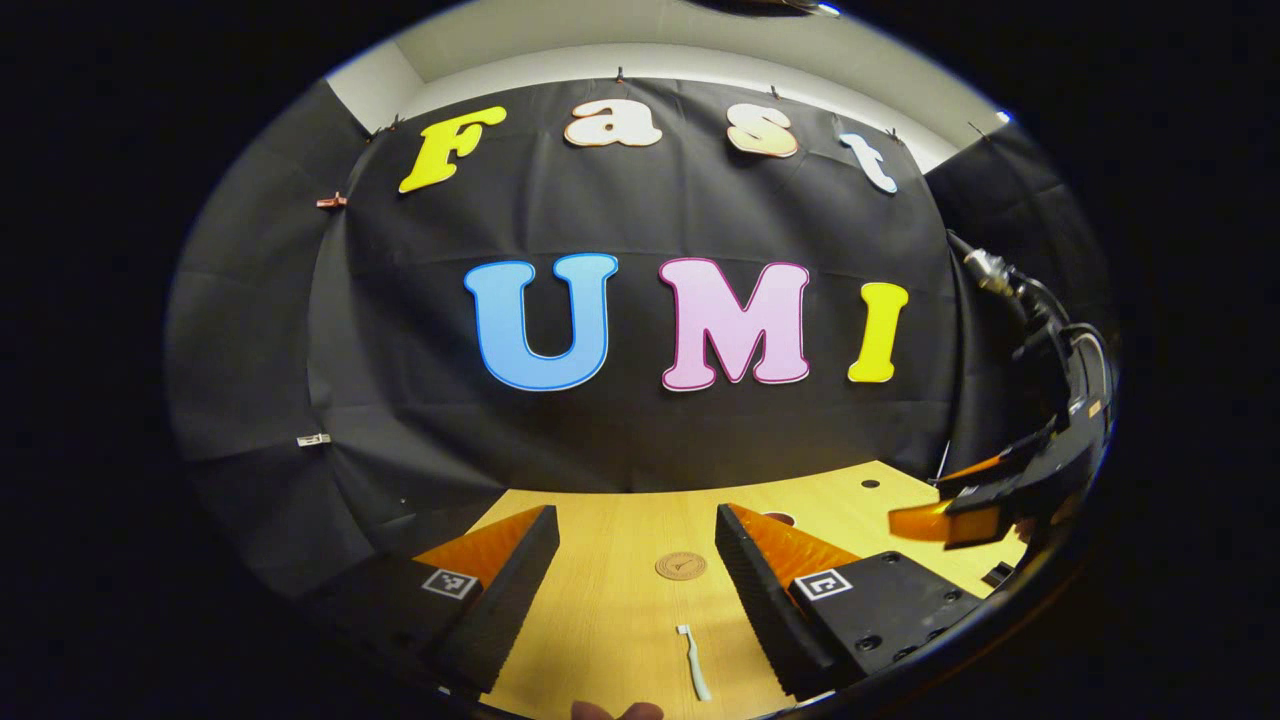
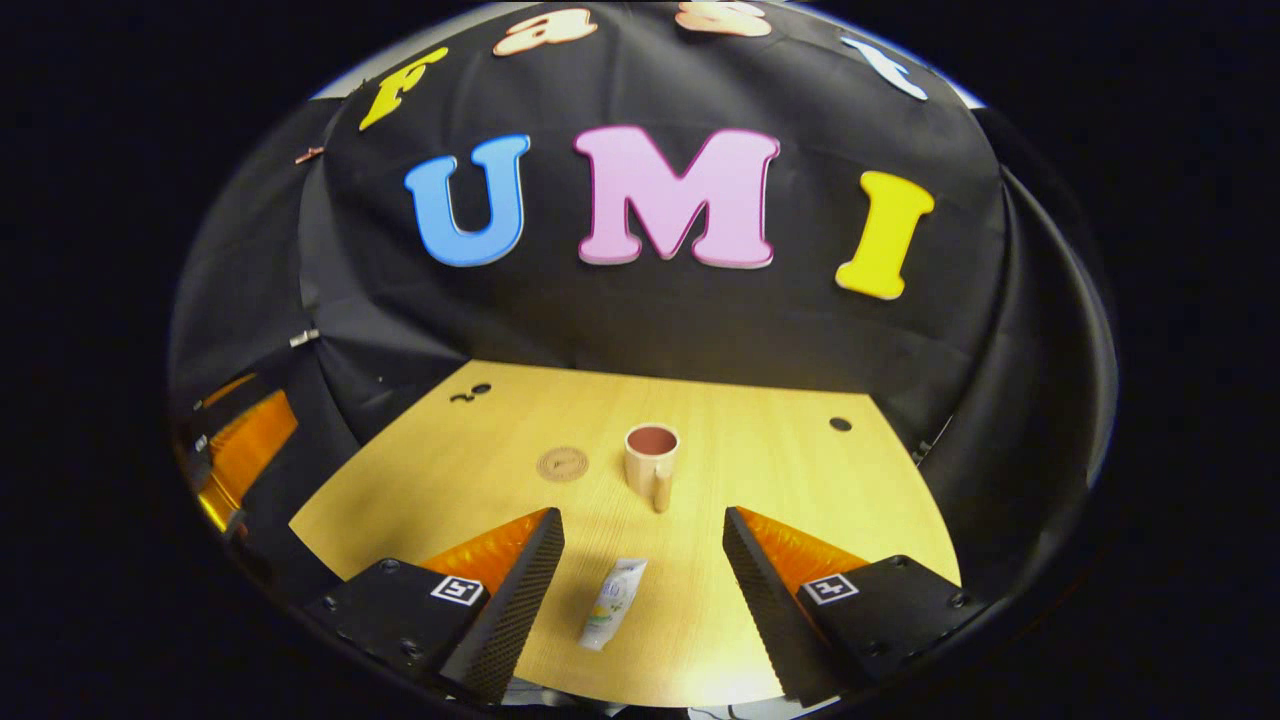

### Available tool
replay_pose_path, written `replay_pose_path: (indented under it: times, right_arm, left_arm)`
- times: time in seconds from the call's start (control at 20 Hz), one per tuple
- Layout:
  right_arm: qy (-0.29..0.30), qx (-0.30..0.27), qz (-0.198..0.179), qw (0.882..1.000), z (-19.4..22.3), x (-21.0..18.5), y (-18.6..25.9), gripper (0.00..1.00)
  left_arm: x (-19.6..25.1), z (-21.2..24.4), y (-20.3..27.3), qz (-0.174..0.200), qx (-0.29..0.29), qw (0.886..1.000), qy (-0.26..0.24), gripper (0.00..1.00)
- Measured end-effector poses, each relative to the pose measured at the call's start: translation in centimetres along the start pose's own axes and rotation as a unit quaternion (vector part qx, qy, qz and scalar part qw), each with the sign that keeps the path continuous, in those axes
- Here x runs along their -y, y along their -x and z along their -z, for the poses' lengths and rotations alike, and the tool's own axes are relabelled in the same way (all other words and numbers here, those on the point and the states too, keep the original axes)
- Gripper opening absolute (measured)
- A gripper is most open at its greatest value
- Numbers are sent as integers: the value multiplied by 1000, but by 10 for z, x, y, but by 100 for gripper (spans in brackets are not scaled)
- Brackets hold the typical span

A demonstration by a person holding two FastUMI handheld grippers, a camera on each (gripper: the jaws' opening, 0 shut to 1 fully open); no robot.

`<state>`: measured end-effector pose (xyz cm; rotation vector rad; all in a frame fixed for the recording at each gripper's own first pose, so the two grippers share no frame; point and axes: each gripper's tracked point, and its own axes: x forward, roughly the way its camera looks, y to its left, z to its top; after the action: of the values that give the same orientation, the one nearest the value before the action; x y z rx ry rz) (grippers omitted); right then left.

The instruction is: Put the toothbrush and toothpaste on the desktop into the cup, then pick up the cup and place it on the coaster on the desktop.

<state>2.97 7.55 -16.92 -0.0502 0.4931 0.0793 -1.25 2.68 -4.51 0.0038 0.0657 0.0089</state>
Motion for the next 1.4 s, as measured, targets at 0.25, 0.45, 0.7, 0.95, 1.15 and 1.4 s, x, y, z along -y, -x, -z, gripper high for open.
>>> replay_pose_path:
  times: [0.25,0.45,0.7,0.95,1.15,1.4]
  right_arm:
    - [26,-96,13,995,75,-23,-62,98]
    - [15,-156,42,987,125,-22,-107,98]
    - [34,-226,71,971,170,-19,-135,98]
    - [57,-261,83,960,190,-19,-143,78]
    - [54,-270,90,957,190,-16,-152,57]
    - [51,-285,101,952,193,-7,-147,15]
  left_arm:
    - [-19,30,-6,11,-14,1000,-13,99]
    - [-23,52,-11,29,-18,999,-22,99]
    - [-35,80,-13,30,-41,999,-2,99]
    - [-63,92,-16,3,-52,999,-4,99]
    - [-71,105,-18,-11,-65,998,7,99]
    - [-37,158,-29,10,-150,988,24,99]
